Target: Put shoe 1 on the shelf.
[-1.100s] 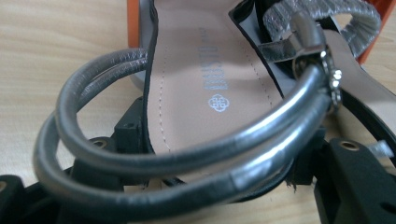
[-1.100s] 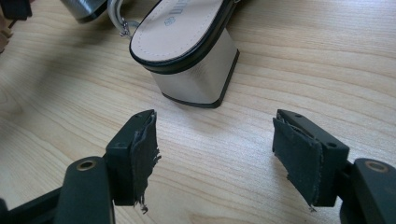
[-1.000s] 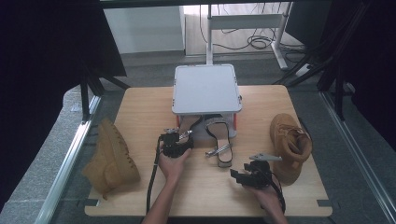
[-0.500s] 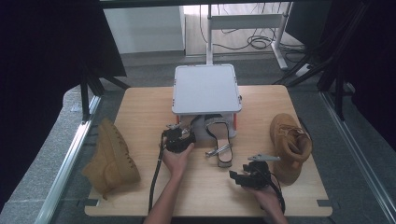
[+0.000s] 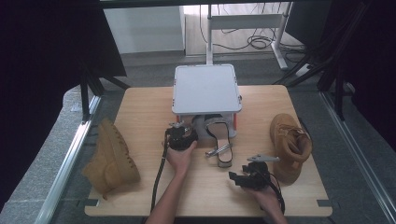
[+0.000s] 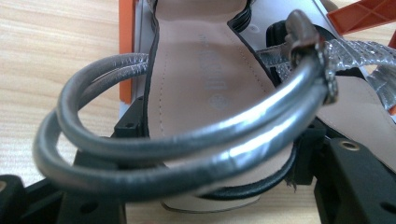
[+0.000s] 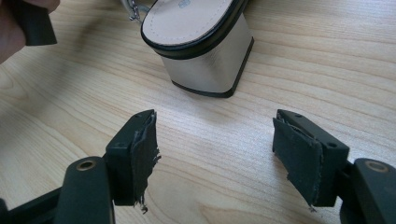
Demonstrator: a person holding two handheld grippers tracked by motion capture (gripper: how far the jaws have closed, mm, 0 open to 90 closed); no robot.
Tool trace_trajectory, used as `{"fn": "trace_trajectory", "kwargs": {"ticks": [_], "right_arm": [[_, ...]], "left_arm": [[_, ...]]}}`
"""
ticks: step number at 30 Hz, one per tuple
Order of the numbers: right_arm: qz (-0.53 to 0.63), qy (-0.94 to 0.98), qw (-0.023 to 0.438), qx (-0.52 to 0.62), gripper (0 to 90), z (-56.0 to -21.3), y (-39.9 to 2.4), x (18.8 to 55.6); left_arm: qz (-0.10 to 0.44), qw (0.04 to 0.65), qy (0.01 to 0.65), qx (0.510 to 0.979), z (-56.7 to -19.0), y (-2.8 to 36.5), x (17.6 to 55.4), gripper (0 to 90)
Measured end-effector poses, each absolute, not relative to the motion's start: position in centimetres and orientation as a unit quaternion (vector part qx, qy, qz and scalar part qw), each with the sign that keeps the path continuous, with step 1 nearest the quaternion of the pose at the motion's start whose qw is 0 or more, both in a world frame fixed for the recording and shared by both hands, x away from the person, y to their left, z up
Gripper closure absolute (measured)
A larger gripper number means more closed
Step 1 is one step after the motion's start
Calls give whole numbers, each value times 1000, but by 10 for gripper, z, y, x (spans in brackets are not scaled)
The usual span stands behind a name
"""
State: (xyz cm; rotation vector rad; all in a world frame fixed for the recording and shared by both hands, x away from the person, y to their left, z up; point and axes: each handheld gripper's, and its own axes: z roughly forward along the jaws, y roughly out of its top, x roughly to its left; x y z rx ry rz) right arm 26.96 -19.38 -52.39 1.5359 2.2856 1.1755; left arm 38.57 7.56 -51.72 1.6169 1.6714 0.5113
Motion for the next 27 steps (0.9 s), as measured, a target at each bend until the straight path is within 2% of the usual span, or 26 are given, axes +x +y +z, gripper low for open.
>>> {"fn": "trace_trajectory", "kwargs": {"ticks": [20, 25, 27], "right_arm": [[386, 767, 72, 508, 305, -526, -195, 270], [388, 766, 69, 508, 304, -526, -194, 270], [388, 766, 68, 507, 304, -526, -194, 270]], "left_arm": [[241, 344, 637, 647, -526, 60, 392, 371], [226, 359, 638, 643, -524, 60, 390, 293], [222, 355, 625, 658, -521, 60, 386, 257]]}}
